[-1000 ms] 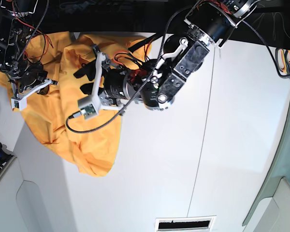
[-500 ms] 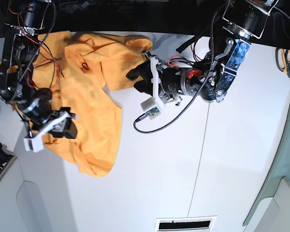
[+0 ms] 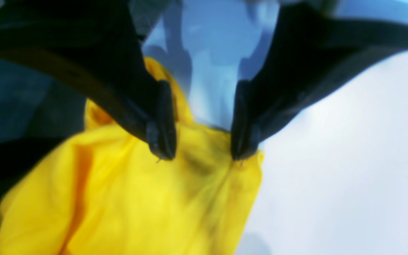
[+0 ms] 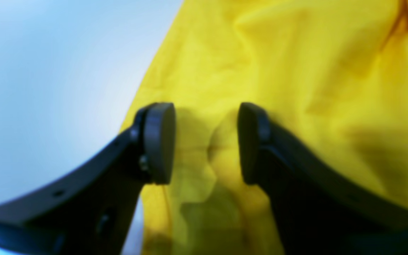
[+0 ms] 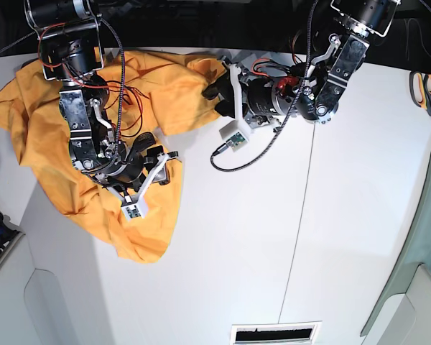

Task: Layout the t-shirt on the table in an organized manner, then fold the t-shirt properly
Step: 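Lift the shirt with both grippers, pulling it apart and up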

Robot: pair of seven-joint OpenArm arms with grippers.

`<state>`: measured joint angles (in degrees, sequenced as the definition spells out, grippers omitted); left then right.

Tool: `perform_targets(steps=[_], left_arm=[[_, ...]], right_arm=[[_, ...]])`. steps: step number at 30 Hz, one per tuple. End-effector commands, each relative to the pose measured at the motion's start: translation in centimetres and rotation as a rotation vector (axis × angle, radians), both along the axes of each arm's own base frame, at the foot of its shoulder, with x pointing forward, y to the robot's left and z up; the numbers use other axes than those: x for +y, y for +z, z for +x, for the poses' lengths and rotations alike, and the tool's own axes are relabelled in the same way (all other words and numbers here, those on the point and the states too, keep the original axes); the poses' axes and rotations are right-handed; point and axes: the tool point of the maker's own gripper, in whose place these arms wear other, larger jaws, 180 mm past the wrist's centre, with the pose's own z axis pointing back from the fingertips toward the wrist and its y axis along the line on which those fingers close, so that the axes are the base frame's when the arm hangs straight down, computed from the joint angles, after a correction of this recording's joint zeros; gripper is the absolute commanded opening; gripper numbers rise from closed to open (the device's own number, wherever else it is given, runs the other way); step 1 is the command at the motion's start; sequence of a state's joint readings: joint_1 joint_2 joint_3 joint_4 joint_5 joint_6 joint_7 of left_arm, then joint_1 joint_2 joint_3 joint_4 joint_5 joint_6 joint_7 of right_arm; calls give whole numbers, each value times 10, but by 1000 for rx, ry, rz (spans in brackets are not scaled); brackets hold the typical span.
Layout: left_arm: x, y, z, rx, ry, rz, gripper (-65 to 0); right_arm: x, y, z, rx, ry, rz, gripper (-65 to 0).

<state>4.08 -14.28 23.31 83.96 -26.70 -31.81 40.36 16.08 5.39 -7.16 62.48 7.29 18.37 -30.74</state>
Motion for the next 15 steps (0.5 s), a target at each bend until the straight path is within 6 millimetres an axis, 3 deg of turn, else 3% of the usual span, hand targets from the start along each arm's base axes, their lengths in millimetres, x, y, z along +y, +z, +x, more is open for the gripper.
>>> perform_targets(steps=[1, 3, 4, 6, 11, 15], left_arm=[[1, 3, 8, -18, 2, 0, -462], [4, -3, 6, -5, 8, 6, -614], [6, -6, 4, 0, 7, 18, -650], [11, -11, 4, -5, -1, 51, -650], [41, -13, 16, -26, 40, 116, -650], [74, -4, 32, -25, 131, 115, -650]], right_arm=[[1, 4, 5, -7, 5, 2, -446], [0, 0, 3, 5, 3, -1, -539], [0, 0, 3, 6, 3, -2, -581], [-2, 0, 4, -3, 8, -17, -650], [-7, 14, 24, -68, 16, -49, -650], [-6, 42, 54, -138, 12, -41, -650]])
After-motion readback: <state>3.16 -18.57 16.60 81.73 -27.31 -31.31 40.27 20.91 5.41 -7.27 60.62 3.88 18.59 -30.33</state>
